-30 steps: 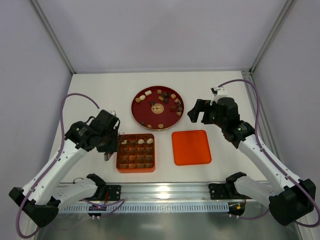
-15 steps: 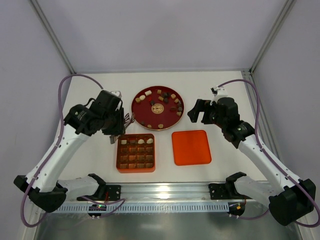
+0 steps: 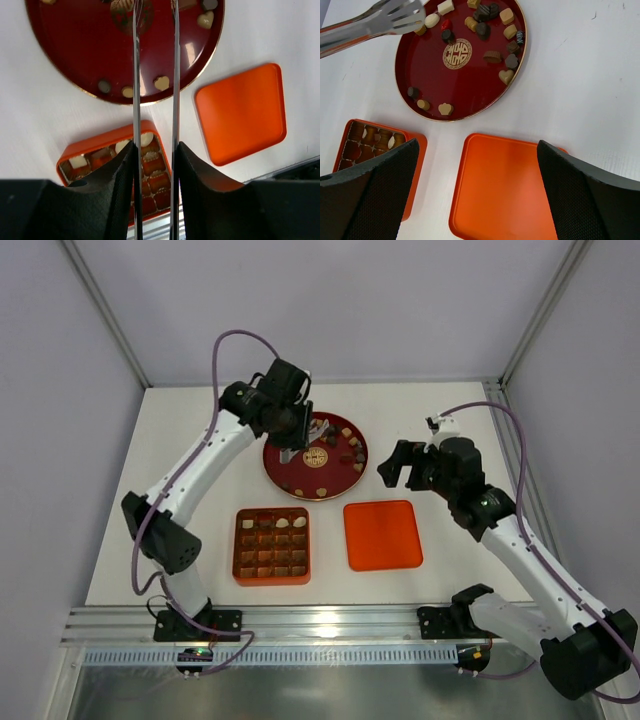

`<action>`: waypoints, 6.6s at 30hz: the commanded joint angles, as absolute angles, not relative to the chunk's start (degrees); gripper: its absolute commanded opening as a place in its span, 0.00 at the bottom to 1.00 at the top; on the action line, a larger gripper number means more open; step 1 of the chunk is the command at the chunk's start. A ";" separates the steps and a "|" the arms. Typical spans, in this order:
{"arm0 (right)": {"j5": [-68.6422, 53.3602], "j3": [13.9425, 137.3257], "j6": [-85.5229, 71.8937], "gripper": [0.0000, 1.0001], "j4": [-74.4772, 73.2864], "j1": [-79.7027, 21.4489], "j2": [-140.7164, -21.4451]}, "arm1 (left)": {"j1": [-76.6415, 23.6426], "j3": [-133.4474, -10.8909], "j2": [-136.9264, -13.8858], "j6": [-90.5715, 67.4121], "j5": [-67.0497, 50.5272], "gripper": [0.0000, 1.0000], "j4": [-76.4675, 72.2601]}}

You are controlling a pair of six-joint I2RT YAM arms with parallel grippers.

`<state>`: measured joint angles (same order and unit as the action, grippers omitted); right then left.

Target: Pack the chocolate

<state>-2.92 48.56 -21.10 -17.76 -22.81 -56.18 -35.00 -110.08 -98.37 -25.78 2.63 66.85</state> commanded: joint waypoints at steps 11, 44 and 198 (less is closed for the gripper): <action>-1.14 50.89 -20.21 1.00 -20.65 -23.03 -51.33 | -37.62 -120.06 -115.22 -17.14 -3.43 0.39 59.77; -1.41 48.96 -20.48 1.00 -19.69 -23.12 -50.98 | -38.85 -119.71 -120.59 -14.06 -0.44 0.39 60.56; -3.08 48.69 -22.94 1.00 -11.60 -27.60 -62.49 | -39.46 -57.57 -42.89 -38.32 8.70 0.29 95.19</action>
<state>-3.95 47.77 -22.65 -14.11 -27.03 -62.17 -39.27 -57.76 -43.57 -38.57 8.93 77.95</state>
